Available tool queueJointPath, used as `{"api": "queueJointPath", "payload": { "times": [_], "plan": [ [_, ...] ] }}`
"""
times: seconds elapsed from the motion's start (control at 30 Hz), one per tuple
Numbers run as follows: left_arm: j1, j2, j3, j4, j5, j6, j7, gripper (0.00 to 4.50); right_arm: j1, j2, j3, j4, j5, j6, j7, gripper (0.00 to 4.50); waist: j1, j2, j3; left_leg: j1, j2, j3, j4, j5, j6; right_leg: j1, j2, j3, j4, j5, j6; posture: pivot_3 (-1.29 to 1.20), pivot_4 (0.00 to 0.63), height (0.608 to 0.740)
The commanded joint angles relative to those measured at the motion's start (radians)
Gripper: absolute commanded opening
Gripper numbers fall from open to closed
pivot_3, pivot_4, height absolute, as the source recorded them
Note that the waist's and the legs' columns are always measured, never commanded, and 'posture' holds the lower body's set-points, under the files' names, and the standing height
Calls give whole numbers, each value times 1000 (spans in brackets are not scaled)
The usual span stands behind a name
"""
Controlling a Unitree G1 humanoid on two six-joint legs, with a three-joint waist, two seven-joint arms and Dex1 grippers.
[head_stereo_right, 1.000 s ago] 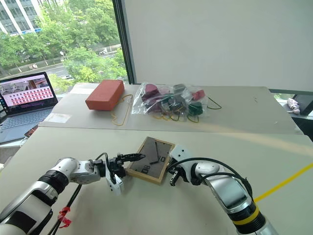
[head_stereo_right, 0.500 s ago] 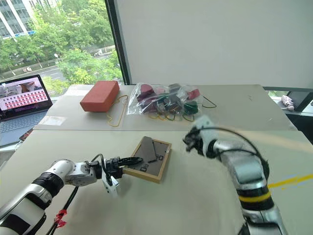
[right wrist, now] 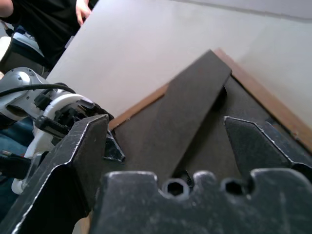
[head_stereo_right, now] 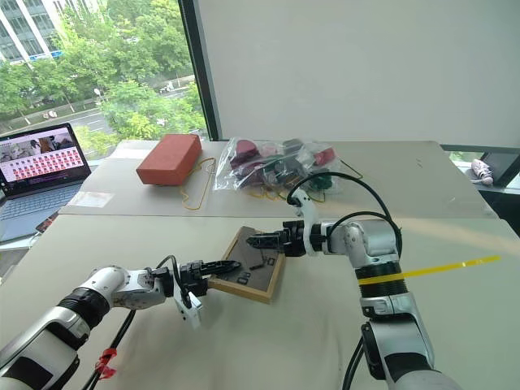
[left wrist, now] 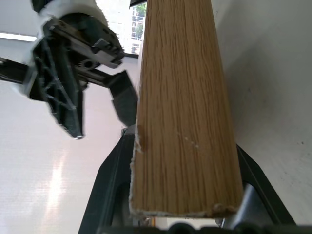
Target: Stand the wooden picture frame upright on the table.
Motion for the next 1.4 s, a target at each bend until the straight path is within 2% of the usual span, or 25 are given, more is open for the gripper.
{"api": "queueJointPath", "payload": {
  "times": [0.03, 0.17, 0.37, 0.6, 0.7, 0.97, 1.13, 1.17, 1.23, 1.27, 1.33, 1.4],
  "plan": [
    [35, -37, -58, -3, 14, -1, -30, 1186, -36, 7, 90, 71, -14, -44, 96, 4420, -1, 1, -1, 0, 0, 0, 0, 0, 0, 0, 0, 0, 0, 0, 0, 0, 150, 740],
    [42, -37, -56, -6, 7, 4, -33, 1186, -68, 69, 120, 142, -16, -75, 136, 4420, -2, 1, -1, 0, 0, 0, 0, 0, 0, 0, 0, 0, 1, 0, 0, 0, 150, 740],
    [61, -32, -58, -19, -4, 10, -46, 1186, -121, 108, 7, 62, 85, -16, 138, 4420, -1, 3, -3, 0, 0, 0, 0, 0, 0, -2, 0, 0, 3, 0, 0, 0, 150, 740],
    [74, -23, -52, -31, -23, 16, -63, 1186, -56, 40, -69, -143, 185, 81, 112, 4420, 2, 2, -3, -3, -2, -1, 0, 0, -1, -4, -3, -1, 3, 0, 0, 0, 150, 740],
    [76, -22, -50, -34, -29, 15, -67, 1186, -2, 9, -44, -192, 174, 88, 93, 4420, -5, 2, -3, -5, -2, -1, 0, 0, -1, -6, -3, -1, 3, 0, 0, 0, 150, 740],
    [82, -19, -41, -37, -47, 11, -81, 1186, 92, -91, -15, -159, 80, 34, 19, 4420, -8, 3, -3, -4, -2, 0, 0, 0, -1, -6, -3, -1, 3, 0, 0, 0, 150, 740],
    [89, -16, -40, -39, -52, 9, -90, 1186, 120, -159, -90, -184, 94, 36, 0, 4420, -9, 3, -3, -2, -2, 0, 0, 0, -1, -5, -2, -1, 4, 0, 0, 0, 150, 740],
    [91, -14, -39, -39, -56, 7, -93, 1186, 139, -205, -100, -212, 86, 21, 4, 4420, -9, 3, -3, -2, -2, 0, 0, 0, -1, -5, -2, -1, 4, 0, 0, 0, 150, 740],
    [92, -9, -36, -41, -59, 5, -97, 1186, 219, -322, -103, -318, 36, -91, 43, 4420, -7, 3, -3, -2, -2, 0, 0, 0, -1, -5, -2, -1, 4, 0, 0, 0, 150, 740],
    [93, -7, -33, -39, -62, 6, -99, 1186, 298, -394, -82, -408, -46, -267, 77, 4420, -3, 3, -3, -3, -2, 0, 0, 0, -1, -5, -2, -1, 3, 0, 0, 0, 150, 740],
    [95, -4, -30, -38, -66, 8, -101, 1186, 390, -466, -52, -502, -134, -481, 109, 4420, -2, 3, -3, -4, -2, 0, 0, -1, 1, -5, -3, -1, 0, 0, 1, 0, 150, 740],
    [97, -2, -28, -40, -74, 8, -106, 1186, 554, -529, 26, -584, -319, -843, 108, 4420, -10, 3, -3, -4, -2, 1, 0, -2, 4, -5, -3, -1, 0, -1, 2, 0, 150, 740]
  ]
}}
